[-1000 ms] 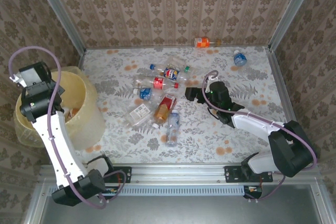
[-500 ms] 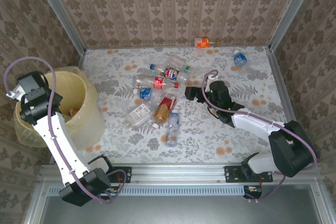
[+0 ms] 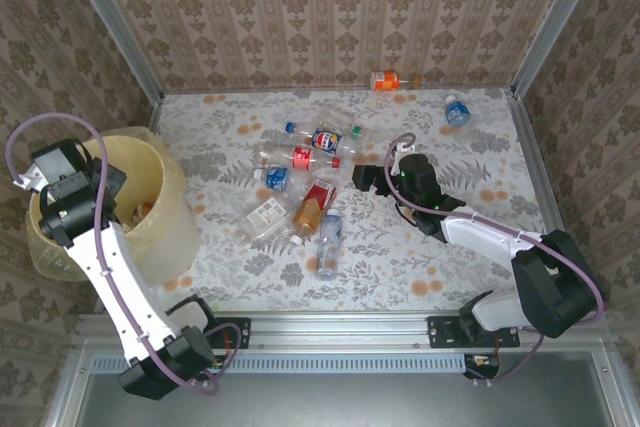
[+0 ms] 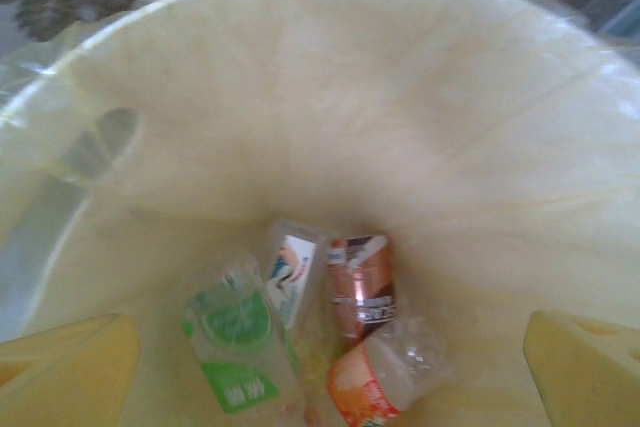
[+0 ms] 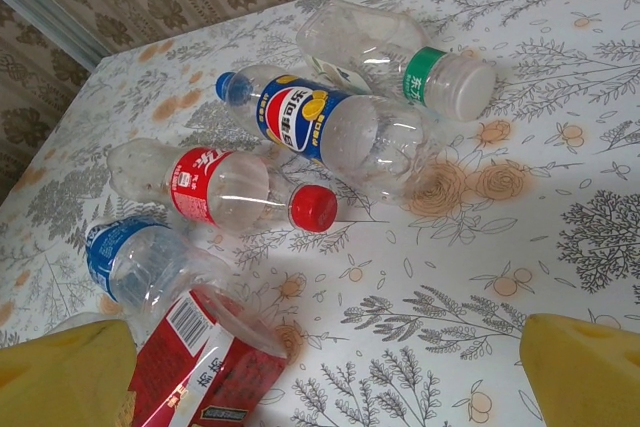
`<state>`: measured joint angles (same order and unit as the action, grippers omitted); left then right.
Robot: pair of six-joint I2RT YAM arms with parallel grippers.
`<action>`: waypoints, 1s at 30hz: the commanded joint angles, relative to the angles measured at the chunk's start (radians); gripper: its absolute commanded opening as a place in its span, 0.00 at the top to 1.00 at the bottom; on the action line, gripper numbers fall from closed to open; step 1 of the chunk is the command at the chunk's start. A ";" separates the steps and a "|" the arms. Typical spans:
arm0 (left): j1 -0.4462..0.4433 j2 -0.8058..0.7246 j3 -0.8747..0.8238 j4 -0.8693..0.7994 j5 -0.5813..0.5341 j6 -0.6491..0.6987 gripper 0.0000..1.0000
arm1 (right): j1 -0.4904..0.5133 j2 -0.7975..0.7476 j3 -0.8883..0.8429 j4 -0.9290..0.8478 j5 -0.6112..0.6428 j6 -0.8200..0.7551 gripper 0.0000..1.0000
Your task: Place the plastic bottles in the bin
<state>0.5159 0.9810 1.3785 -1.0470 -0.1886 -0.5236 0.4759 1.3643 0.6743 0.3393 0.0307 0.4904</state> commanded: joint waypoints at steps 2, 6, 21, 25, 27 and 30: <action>-0.054 -0.040 0.016 0.080 0.144 0.024 0.00 | 0.000 -0.006 0.016 -0.006 0.063 0.011 0.00; -0.193 -0.069 0.010 0.184 0.171 0.034 0.00 | -0.011 -0.013 0.020 -0.020 0.080 0.019 0.00; -0.596 0.073 -0.005 0.485 0.284 0.058 0.00 | -0.286 0.078 0.155 -0.218 -0.019 -0.091 0.00; -0.617 0.108 -0.060 0.612 0.475 0.035 0.00 | -0.366 0.139 0.239 -0.305 -0.018 -0.130 0.00; -0.626 0.123 -0.068 0.621 0.486 0.029 0.00 | -0.400 0.186 0.296 -0.358 0.026 -0.162 0.00; -0.626 0.138 -0.071 0.602 0.477 0.032 0.00 | -0.467 0.267 0.383 -0.414 0.017 -0.265 0.00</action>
<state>-0.1055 1.1175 1.3117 -0.4969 0.2348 -0.4789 0.0536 1.5768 0.9855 0.0257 0.0372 0.3355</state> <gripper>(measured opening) 0.999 0.999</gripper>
